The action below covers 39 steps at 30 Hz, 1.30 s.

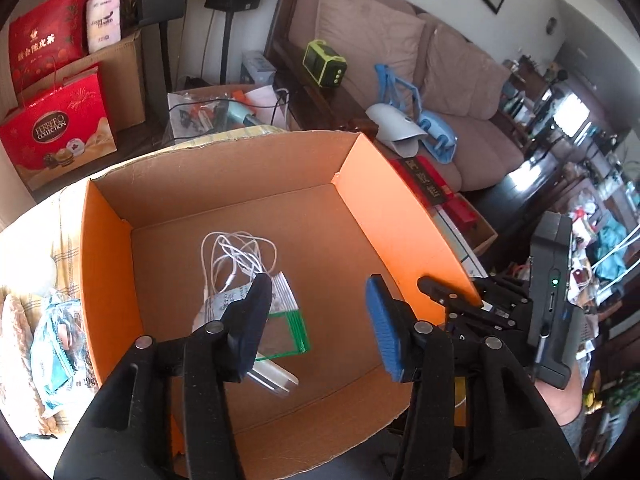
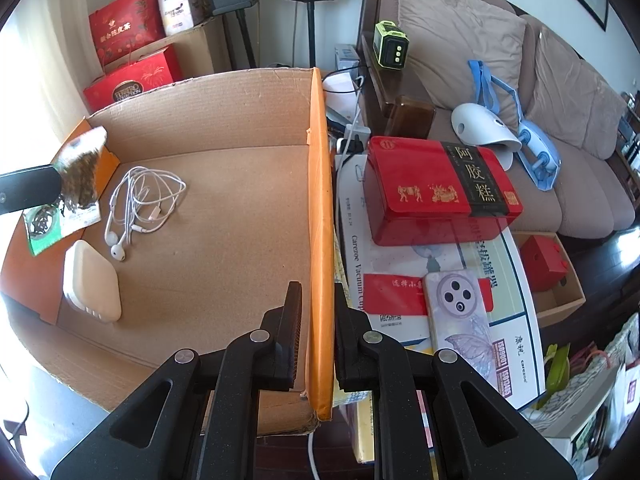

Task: Organize objects
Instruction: 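Carry the green-white packet into the box and open the left tool, then return the left tool to the table and grasp the blue medicine packet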

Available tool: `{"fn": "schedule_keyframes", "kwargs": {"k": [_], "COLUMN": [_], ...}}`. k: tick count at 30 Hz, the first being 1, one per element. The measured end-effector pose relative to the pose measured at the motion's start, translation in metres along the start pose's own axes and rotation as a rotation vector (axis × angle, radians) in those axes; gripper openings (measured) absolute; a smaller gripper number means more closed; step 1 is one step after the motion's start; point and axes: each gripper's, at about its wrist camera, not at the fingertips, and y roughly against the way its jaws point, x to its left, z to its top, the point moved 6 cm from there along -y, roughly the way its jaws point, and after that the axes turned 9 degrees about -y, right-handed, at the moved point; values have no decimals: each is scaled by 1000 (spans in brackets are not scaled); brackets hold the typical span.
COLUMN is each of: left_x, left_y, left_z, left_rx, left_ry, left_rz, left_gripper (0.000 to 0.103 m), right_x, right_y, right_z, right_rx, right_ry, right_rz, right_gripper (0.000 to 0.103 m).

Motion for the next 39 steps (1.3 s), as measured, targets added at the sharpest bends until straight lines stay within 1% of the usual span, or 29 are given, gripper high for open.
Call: {"fn": "schedule_keyframes", "kwargs": {"k": [2, 4, 7, 11, 13, 16, 21, 26, 29, 30, 39], "left_x": [-2, 0, 11, 32, 45, 66, 103, 139, 157, 164, 216], "left_y": [4, 10, 19, 33, 41, 53, 67, 75, 78, 78, 65], "left_z": [1, 1, 1, -2, -6, -12, -26, -44, -55, -59, -100], "left_rx": [-6, -18, -30, -39, -50, -62, -51, -32, -24, -20, 45], "left_ry": [-6, -7, -2, 2, 10, 34, 83, 140, 167, 180, 300], "left_rz": [0, 12, 52, 123, 151, 185, 245, 278, 297, 306, 357], "left_gripper": [47, 50, 51, 53, 70, 78, 79, 79, 86, 88, 88], "right_x": [0, 0, 0, 0, 1, 1, 0, 0, 0, 1, 1], "right_y": [0, 0, 0, 0, 0, 1, 0, 1, 1, 1, 1], "right_z": [0, 0, 0, 0, 0, 0, 0, 0, 0, 0, 0], "right_rx": [0, 0, 0, 0, 0, 0, 0, 0, 0, 1, 1], "right_ry": [0, 1, 0, 0, -1, -1, 0, 0, 1, 1, 0], "right_rz": [0, 0, 1, 1, 2, 2, 1, 1, 1, 1, 0], "right_gripper": [13, 13, 13, 13, 13, 13, 13, 13, 13, 13, 13]}}
